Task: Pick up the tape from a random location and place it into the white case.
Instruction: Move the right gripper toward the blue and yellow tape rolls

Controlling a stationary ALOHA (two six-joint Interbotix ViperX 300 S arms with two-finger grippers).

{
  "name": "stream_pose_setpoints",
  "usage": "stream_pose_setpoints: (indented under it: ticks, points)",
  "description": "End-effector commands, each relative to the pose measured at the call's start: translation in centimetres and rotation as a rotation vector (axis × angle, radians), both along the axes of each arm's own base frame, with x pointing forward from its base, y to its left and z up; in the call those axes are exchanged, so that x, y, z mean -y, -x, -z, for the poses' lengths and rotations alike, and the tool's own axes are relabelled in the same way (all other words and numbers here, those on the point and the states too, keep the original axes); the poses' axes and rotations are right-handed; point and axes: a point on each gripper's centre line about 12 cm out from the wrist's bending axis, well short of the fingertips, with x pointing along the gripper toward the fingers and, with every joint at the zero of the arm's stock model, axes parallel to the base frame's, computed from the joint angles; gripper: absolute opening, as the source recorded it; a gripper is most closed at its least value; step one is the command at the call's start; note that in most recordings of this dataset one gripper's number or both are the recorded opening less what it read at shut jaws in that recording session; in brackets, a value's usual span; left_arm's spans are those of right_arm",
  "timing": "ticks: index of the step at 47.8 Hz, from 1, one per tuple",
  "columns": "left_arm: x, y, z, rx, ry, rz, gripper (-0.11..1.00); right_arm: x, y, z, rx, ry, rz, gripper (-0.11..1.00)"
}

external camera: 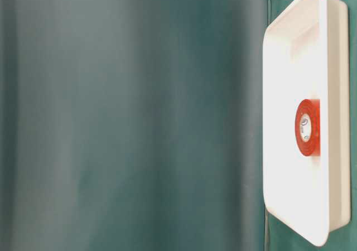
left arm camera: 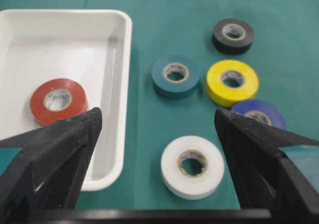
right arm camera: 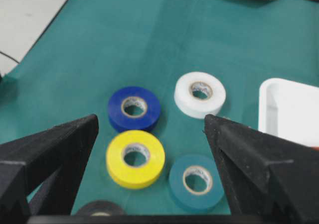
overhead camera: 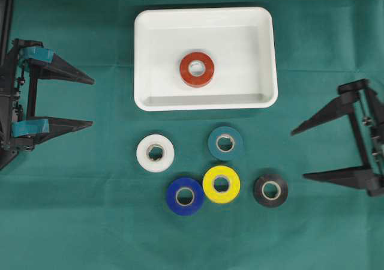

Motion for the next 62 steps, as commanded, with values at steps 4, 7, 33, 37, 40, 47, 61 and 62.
stream_pose_setpoints:
  ticks: [4,7,33,37,40,47,61,62]
  points:
    - [0.1,-0.2,-0.6,0.020,0.004,0.002,0.96,-0.5,-2.2,-1.5,0.043,-0.005,-0.005,0.92]
    - [0.1,-0.3,-0.6,0.020,0.004,0.003,0.96,-0.7,-2.9,-1.7,0.046,-0.005,-0.006,0.92]
    - [0.5,-0.2,-0.6,0.017,0.006,0.023,0.96,-2.9,-11.4,-0.7,-0.035,0.018,-0.015,0.92]
    - [0.5,-0.2,-0.6,0.015,0.006,0.021,0.96,-3.3,-12.5,-0.7,-0.040,0.019,-0.020,0.92]
    - [0.5,-0.2,-0.6,0.014,0.006,0.023,0.96,-3.6,-13.2,-0.7,-0.041,0.022,-0.024,0.92]
    - [0.5,-0.2,-0.5,0.011,0.006,0.023,0.96,-4.5,-14.7,-0.9,-0.038,0.020,-0.037,0.92]
    - [0.5,-0.2,-0.4,0.009,0.006,0.023,0.96,-5.1,-15.7,-0.8,-0.050,0.022,-0.043,0.92]
    - [0.5,-0.2,-0.5,0.011,0.007,0.023,0.96,-5.1,-15.7,-0.9,-0.048,0.023,-0.044,0.92]
